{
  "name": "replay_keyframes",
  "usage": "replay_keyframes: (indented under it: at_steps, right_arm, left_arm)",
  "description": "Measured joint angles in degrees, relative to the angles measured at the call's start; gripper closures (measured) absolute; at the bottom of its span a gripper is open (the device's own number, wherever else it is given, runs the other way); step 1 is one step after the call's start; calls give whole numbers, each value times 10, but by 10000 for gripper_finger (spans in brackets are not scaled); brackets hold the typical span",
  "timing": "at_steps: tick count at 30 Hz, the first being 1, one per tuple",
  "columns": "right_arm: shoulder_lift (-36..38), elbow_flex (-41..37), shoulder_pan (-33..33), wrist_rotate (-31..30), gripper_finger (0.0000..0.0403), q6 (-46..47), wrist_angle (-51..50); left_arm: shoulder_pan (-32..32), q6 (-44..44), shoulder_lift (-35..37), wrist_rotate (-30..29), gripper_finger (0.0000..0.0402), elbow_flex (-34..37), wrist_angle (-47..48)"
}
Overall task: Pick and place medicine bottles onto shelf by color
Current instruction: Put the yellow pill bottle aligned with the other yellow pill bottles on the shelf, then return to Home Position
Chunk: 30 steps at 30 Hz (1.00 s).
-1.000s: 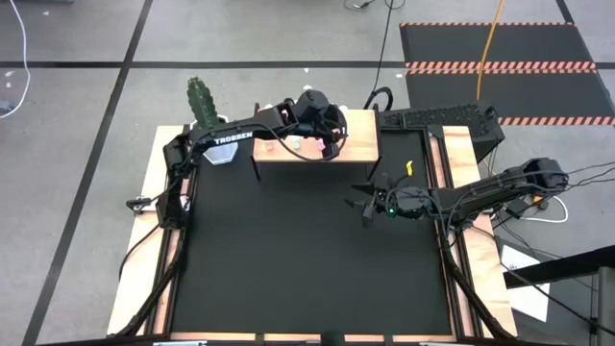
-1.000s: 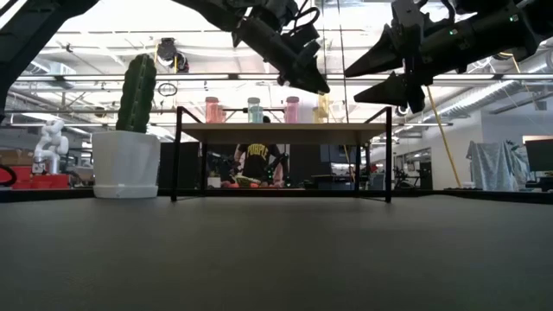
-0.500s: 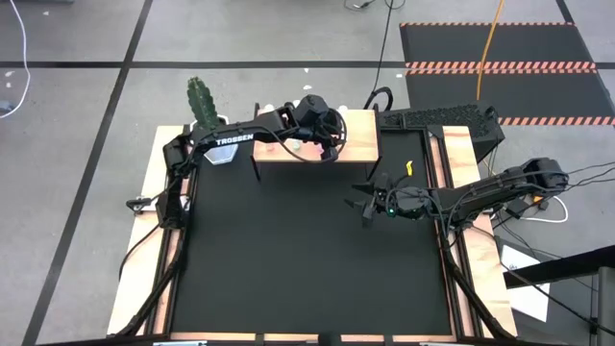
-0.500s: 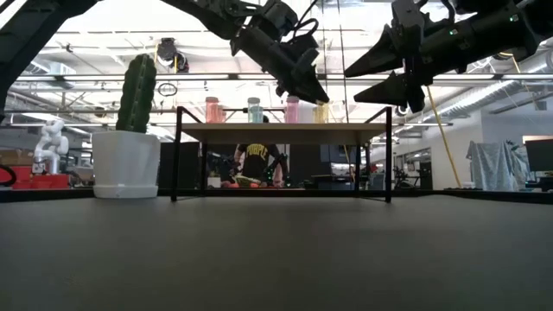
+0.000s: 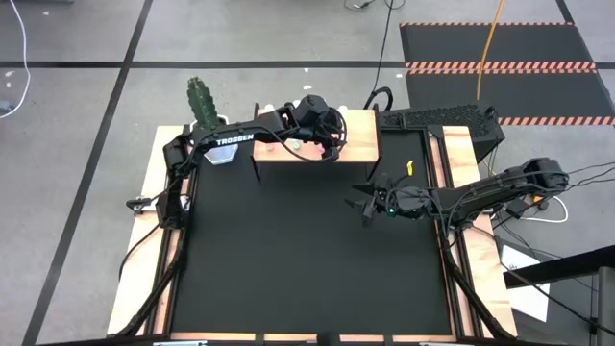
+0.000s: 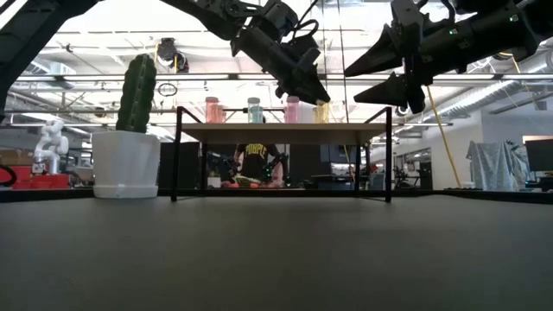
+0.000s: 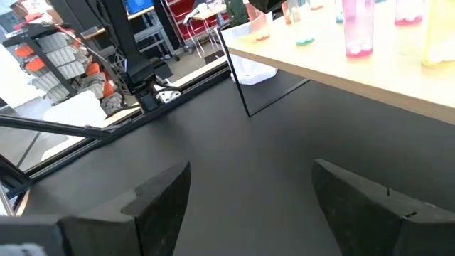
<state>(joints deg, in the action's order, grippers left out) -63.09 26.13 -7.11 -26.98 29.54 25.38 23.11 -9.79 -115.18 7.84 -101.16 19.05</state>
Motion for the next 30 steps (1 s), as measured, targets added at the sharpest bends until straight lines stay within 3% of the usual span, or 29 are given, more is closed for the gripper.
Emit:
replay_keyframes:
  at_steps: [10,15,19,22,25,30]
  right_arm:
    - [47,0,0,0,115,-3,-17]
    - [103,0,0,2,115,-12,-25]
    - [150,5,5,11,115,-57,-27]
    - [171,32,24,67,118,-89,-47]
    - [174,93,49,123,129,-116,-141]
    - [157,232,87,196,177,-182,-316]
  left_arm:
    - [-4,-2,11,-3,95,-5,-12]
    - [-16,-4,82,-3,50,-5,-7]
    - [-19,-4,161,-17,40,-5,6]
    - [-20,7,221,-36,39,-6,18]
    - [-23,27,273,-63,39,-6,29]
    - [-37,22,347,-160,64,22,47]
